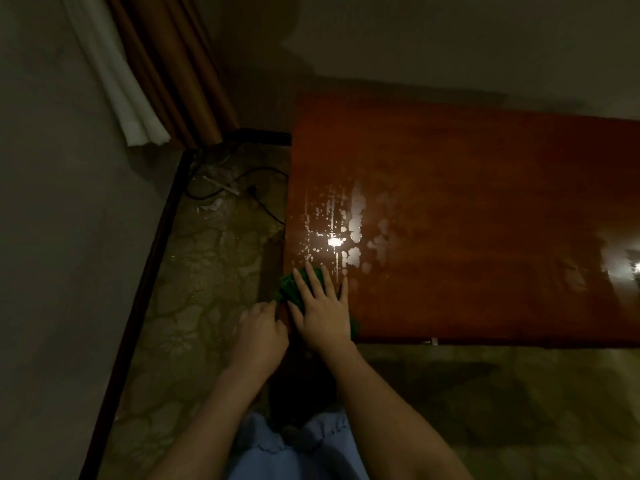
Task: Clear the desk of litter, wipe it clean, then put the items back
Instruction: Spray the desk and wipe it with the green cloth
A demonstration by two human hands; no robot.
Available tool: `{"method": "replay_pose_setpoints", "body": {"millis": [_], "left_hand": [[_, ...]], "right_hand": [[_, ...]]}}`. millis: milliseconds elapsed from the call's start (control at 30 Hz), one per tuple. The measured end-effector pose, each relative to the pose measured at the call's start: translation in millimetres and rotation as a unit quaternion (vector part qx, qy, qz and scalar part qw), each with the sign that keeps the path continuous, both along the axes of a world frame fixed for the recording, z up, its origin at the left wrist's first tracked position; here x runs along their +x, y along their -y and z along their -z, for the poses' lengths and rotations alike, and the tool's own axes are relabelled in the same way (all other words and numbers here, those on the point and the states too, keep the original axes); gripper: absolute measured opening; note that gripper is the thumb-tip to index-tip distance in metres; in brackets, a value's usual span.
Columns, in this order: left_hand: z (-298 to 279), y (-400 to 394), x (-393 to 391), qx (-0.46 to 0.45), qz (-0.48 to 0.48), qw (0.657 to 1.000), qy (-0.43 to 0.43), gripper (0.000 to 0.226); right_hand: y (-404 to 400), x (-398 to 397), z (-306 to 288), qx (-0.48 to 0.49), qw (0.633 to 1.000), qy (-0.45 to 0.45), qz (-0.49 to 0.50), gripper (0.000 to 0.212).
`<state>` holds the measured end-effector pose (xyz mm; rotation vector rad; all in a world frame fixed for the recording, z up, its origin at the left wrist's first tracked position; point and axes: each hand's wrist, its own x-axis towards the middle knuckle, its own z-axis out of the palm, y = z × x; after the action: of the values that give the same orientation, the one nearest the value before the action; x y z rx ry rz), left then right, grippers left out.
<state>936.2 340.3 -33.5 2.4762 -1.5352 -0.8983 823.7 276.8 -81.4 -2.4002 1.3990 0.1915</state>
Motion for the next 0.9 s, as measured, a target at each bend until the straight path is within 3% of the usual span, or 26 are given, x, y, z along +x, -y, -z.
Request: {"method": "replay_pose_setpoints", "body": {"millis": [500, 900], "left_hand": [[-13.3, 53.3, -159.0, 0.026, 0.127, 0.991, 0.008, 0.05], [-10.0, 133.7, -414.5, 0.027, 0.237, 0.971, -0.003, 0.051]], "right_hand": [[49.7, -190.1, 3.2, -0.018, 0.99, -0.014, 0.142, 0.061], [114.2, -456.2, 3.3, -0.027, 0.965, -0.02, 0.26, 0.062]]}}
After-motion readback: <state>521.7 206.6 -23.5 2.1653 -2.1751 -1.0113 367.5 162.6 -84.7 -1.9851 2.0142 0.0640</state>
